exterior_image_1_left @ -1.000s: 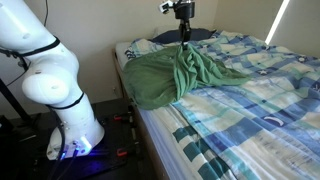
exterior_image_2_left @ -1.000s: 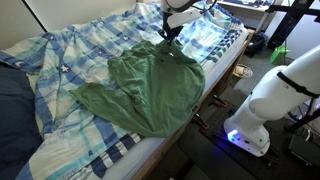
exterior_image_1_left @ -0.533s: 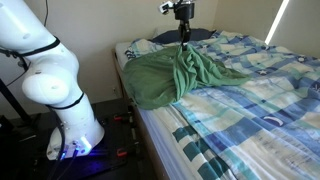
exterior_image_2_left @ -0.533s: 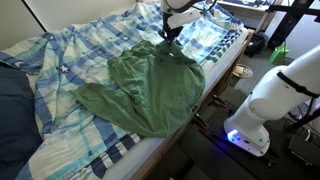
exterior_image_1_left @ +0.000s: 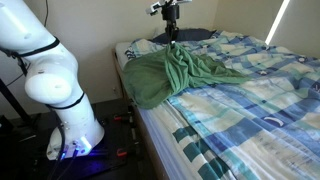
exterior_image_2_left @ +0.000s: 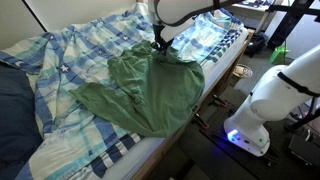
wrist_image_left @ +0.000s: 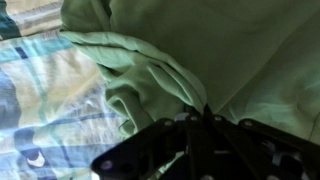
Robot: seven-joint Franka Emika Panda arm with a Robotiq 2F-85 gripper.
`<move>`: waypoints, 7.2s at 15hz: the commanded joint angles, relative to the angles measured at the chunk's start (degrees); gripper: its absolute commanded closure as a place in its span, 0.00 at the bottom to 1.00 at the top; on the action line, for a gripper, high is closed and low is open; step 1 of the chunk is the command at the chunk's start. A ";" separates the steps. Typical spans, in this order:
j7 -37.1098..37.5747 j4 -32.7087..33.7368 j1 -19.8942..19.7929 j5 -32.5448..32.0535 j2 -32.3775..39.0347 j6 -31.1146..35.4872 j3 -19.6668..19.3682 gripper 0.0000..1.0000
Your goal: Fold the green jersey
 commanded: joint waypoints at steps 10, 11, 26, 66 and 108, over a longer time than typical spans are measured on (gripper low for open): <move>-4.66 -1.26 8.11 7.42 3.73 -1.27 3.68 0.99; -5.57 -1.41 8.58 8.42 4.22 -1.15 3.68 0.99; -13.24 -0.97 9.39 10.42 12.31 0.51 3.18 0.58; -16.93 12.60 16.88 5.46 18.95 2.56 10.48 0.00; -8.75 40.97 31.77 -7.98 47.60 8.56 -0.90 1.00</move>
